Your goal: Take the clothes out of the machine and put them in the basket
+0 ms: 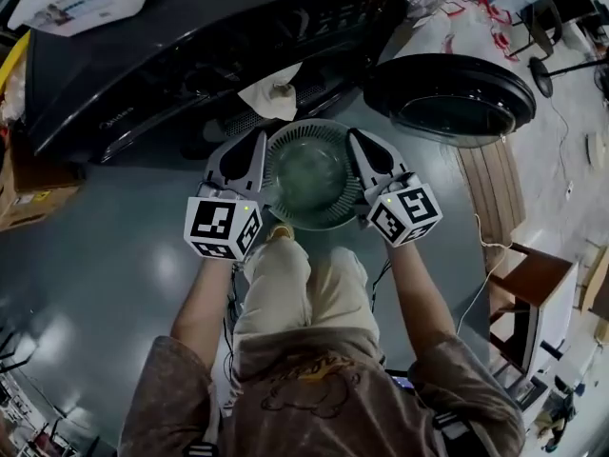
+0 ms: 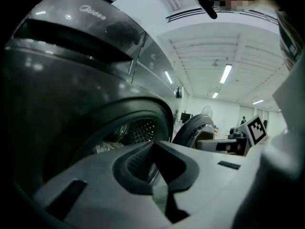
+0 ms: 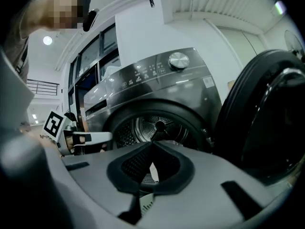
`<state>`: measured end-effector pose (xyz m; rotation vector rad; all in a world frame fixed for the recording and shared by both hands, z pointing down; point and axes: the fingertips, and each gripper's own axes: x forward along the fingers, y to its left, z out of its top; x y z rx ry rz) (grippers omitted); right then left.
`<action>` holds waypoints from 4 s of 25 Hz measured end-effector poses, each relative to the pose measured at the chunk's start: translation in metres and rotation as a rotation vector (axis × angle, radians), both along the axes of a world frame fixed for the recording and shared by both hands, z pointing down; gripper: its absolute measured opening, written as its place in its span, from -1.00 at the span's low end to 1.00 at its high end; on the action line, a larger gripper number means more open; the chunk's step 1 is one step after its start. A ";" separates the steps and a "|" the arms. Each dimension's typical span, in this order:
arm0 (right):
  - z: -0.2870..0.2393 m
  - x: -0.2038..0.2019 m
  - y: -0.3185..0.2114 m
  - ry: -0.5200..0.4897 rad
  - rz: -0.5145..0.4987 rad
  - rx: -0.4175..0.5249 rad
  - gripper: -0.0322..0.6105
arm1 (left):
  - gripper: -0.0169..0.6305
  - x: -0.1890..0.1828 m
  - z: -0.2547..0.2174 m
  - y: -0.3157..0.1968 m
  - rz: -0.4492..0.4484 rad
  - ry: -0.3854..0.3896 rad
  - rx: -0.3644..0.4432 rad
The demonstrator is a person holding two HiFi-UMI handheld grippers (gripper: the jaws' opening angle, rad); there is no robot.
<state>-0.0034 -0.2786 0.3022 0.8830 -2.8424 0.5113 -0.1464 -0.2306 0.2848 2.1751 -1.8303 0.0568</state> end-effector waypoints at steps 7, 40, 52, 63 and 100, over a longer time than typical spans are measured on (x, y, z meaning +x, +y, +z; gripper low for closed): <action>0.066 -0.020 -0.001 -0.036 -0.052 0.059 -0.91 | -0.92 -0.005 0.070 -0.002 -0.013 -0.022 0.065; 0.099 -0.003 0.058 -0.064 -0.162 0.183 -0.91 | -0.92 0.030 0.089 0.061 -0.087 -0.088 0.163; 0.101 -0.007 0.060 -0.058 -0.198 0.187 -0.70 | -0.92 0.012 0.102 0.073 -0.124 -0.011 0.129; 0.103 -0.041 0.033 -0.050 -0.249 0.169 0.63 | -0.92 0.005 0.106 0.073 -0.162 -0.017 0.125; 0.232 -0.249 -0.168 0.485 -0.244 0.155 0.68 | -0.92 0.010 0.153 0.020 -0.034 0.047 -0.002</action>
